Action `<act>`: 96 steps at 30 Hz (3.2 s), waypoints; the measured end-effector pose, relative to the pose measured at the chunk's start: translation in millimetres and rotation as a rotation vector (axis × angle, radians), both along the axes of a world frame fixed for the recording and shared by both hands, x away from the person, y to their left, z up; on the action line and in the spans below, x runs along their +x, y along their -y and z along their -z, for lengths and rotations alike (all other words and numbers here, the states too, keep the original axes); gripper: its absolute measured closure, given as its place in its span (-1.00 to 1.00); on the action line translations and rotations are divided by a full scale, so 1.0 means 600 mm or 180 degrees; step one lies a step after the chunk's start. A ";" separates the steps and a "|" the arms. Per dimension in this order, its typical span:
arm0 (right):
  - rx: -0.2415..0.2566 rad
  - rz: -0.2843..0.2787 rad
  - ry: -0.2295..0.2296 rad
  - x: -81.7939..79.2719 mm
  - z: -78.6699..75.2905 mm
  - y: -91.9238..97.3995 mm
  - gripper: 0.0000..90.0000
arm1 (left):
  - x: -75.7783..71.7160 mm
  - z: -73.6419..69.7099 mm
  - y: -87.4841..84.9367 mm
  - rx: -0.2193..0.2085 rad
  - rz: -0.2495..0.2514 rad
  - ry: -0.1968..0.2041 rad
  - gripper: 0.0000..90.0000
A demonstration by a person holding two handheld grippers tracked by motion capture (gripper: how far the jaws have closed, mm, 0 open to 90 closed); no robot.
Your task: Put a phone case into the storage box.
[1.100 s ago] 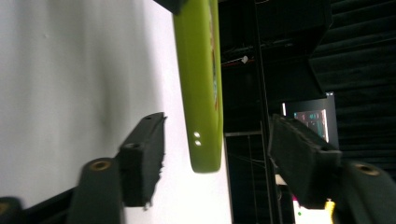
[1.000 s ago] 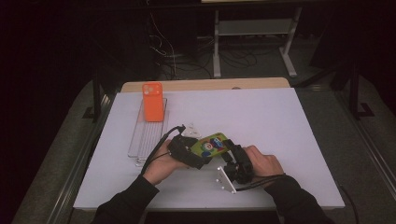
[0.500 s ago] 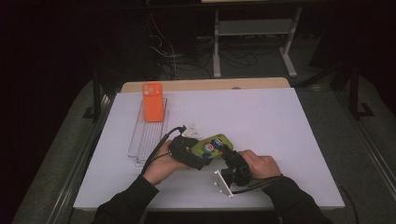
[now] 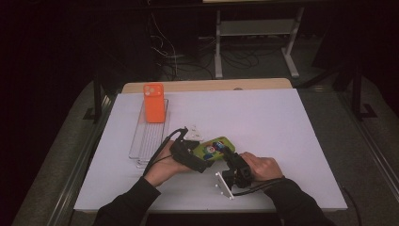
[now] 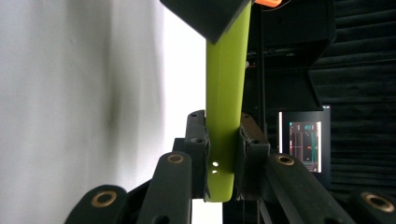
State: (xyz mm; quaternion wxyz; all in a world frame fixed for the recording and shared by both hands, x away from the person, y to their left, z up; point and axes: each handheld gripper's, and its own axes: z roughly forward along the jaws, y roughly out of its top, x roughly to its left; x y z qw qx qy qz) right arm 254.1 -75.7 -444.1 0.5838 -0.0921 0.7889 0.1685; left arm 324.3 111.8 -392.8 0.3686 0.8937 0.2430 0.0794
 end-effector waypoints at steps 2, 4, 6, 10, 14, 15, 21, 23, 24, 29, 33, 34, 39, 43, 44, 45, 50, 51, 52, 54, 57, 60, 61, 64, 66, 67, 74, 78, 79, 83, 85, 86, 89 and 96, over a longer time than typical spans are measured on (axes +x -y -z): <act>-0.0006 0.0021 0.0008 0.002 0.000 0.001 0.70 | 0.000 -0.001 -0.001 -0.0022 0.0010 -0.0029 -0.97; 0.0029 0.0074 -0.0039 0.004 0.000 0.004 0.70 | 0.001 -0.004 -0.003 -0.0052 0.0003 -0.0004 -1.00; 0.0029 0.0112 -0.0018 0.008 -0.003 0.009 0.70 | 0.002 -0.007 -0.006 -0.0085 -0.0006 0.0001 -1.00; 0.0080 0.0204 -0.0103 0.015 -0.009 0.019 0.70 | 0.005 -0.010 -0.014 -0.0098 0.0006 0.0023 -1.00; 0.0213 0.0315 -0.0255 0.025 -0.015 0.032 0.70 | 0.007 -0.009 -0.018 -0.0148 -0.0048 0.0027 -1.00; 0.0272 0.0335 -0.0274 0.028 -0.016 0.035 0.70 | 0.008 -0.009 -0.020 -0.0127 -0.0040 0.0035 -1.00; 0.0668 0.0436 -0.0586 0.038 -0.023 0.047 0.70 | 0.013 -0.005 -0.024 -0.0134 -0.0058 -0.0039 -1.00; 0.0769 0.0456 -0.0712 0.042 -0.028 0.051 0.70 | 0.013 -0.004 -0.024 -0.0159 -0.0084 -0.0071 -1.00; 0.0810 0.0460 -0.0760 0.043 -0.029 0.053 0.70 | 0.013 -0.004 -0.024 -0.0159 -0.0084 -0.0071 -1.00; 0.1305 0.0571 -0.1124 0.046 -0.033 0.057 0.70 | 0.015 -0.003 -0.024 -0.0182 -0.0074 -0.0081 -1.00; 0.1540 0.0596 -0.1311 0.053 -0.041 0.066 0.70 | 0.016 -0.005 -0.027 -0.0142 -0.0053 -0.0057 -1.00; 0.1599 0.0608 -0.1355 0.054 -0.043 0.068 0.70 | 0.016 -0.006 -0.028 -0.0122 -0.0048 -0.0046 -1.00; 0.2023 0.0677 -0.1710 0.062 -0.047 0.075 0.70 | 0.016 -0.007 -0.029 -0.0148 -0.0081 -0.0049 -1.00; 0.2356 0.0708 -0.2007 0.068 -0.053 0.081 0.70 | 0.016 -0.007 -0.029 -0.0182 -0.0140 -0.0071 -1.00; 0.2415 0.0719 -0.2099 0.069 -0.054 0.084 0.70 | 0.016 -0.007 -0.029 -0.0197 -0.0151 -0.0067 -1.00; 0.2498 0.0744 -0.2180 0.071 -0.055 0.085 0.70 | 0.016 -0.007 -0.029 -0.0219 -0.0169 -0.0070 -1.00; 0.2806 0.0778 -0.2532 0.081 -0.054 0.096 0.70 | 0.017 -0.008 -0.029 -0.0267 -0.0230 -0.0075 -1.00; 0.2859 0.0790 -0.2599 0.083 -0.054 0.098 0.70 | 0.017 -0.009 -0.031 -0.0254 -0.0227 -0.0076 -1.00; 0.2915 0.0789 -0.2657 0.085 -0.053 0.100 0.70 | 0.019 -0.010 -0.032 -0.0228 -0.0214 -0.0059 -1.00; 0.3103 0.0815 -0.2863 0.087 -0.053 0.100 0.70 | 0.018 -0.010 -0.031 -0.0307 -0.0278 -0.0077 -1.00; 0.3313 0.0820 -0.3038 0.094 -0.050 0.105 0.70 | 0.020 -0.012 -0.032 -0.0305 -0.0331 -0.0030 -1.00; 0.3487 0.0863 -0.3180 0.097 -0.049 0.107 0.70 | 0.022 -0.016 -0.034 -0.0372 -0.0380 -0.0008 -1.00; 0.3502 0.0878 -0.3182 0.096 -0.049 0.107 0.70 | 0.024 -0.018 -0.035 -0.0389 -0.0386 -0.0010 -1.00; 0.3541 0.0902 -0.3192 0.095 -0.049 0.106 0.70 | 0.026 -0.025 -0.035 -0.0517 -0.0456 -0.0039 -1.00; 0.3569 0.0942 -0.3227 0.093 -0.050 0.103 0.70 | 0.028 -0.030 -0.033 -0.0572 -0.0469 -0.0042 -1.00; 0.3574 0.0935 -0.3225 0.092 -0.051 0.101 0.70 | 0.030 -0.033 -0.033 -0.0591 -0.0457 -0.0034 -1.00; 0.3568 0.0837 -0.3253 0.084 -0.053 0.079 0.70 | 0.044 -0.045 -0.023 -0.0824 -0.0519 -0.0049 -1.00; 0.3552 0.0752 -0.3272 0.080 -0.056 0.069 0.70 | 0.052 -0.051 -0.016 -0.0980 -0.0522 -0.0080 -1.00; 0.3543 0.0733 -0.3267 0.080 -0.056 0.068 0.70 | 0.053 -0.052 -0.015 -0.0991 -0.0508 -0.0077 -1.00; 0.3565 0.0690 -0.3306 0.077 -0.058 0.063 0.70 | 0.060 -0.057 -0.003 -0.1066 -0.0503 -0.0040 -1.00; 0.3570 0.0673 -0.3318 0.075 -0.059 0.062 0.70 | 0.063 -0.058 0.002 -0.1086 -0.0501 -0.0049 -1.00; 0.3571 0.0664 -0.3324 0.075 -0.060 0.061 0.70 | 0.064 -0.058 0.005 -0.1112 -0.0506 -0.0059 -1.00; 0.3561 0.0627 -0.3330 0.072 -0.062 0.058 0.70 | 0.066 -0.054 0.010 -0.1175 -0.0506 -0.0065 -1.00; 0.3533 0.0585 -0.3365 0.066 -0.063 0.047 0.70 | 0.064 -0.050 0.018 -0.1148 -0.0425 -0.0040 -1.00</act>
